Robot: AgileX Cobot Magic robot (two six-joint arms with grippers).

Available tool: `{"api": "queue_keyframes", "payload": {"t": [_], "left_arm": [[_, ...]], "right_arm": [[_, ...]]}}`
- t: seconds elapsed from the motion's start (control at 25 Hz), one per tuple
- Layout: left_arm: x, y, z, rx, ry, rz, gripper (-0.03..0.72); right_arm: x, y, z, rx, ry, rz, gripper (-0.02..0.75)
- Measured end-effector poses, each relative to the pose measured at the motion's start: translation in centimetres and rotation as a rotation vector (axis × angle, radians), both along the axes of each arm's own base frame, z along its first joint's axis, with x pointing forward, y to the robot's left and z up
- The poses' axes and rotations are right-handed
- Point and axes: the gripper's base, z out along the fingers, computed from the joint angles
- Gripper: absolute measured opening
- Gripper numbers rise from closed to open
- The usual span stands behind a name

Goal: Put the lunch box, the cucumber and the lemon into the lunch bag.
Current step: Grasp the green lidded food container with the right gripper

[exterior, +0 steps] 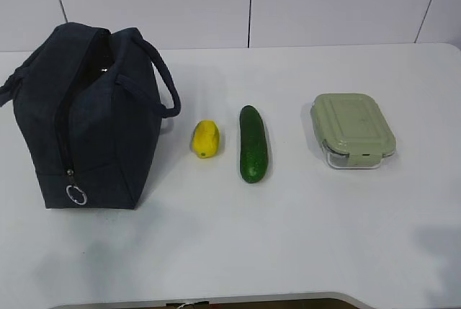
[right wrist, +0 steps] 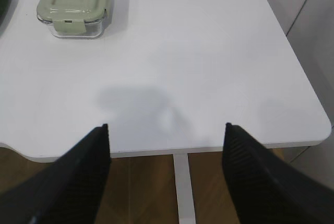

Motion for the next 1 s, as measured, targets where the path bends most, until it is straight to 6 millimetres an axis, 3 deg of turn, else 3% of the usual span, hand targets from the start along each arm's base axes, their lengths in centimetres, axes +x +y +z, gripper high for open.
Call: {"api": "queue_keyframes", "payload": {"t": [0.84,1.0], "left_arm": [[0.00,0.00,0.00,0.000,0.000,0.000,0.239],[0.00,0.00,0.00,0.000,0.000,0.000,0.239]], "right_arm": [[-0.11,0.20,0.27,0.020,-0.011,0.014,0.533],[0.61,0.58,0.34,0.059,0.034,0.039,0.533]]}}
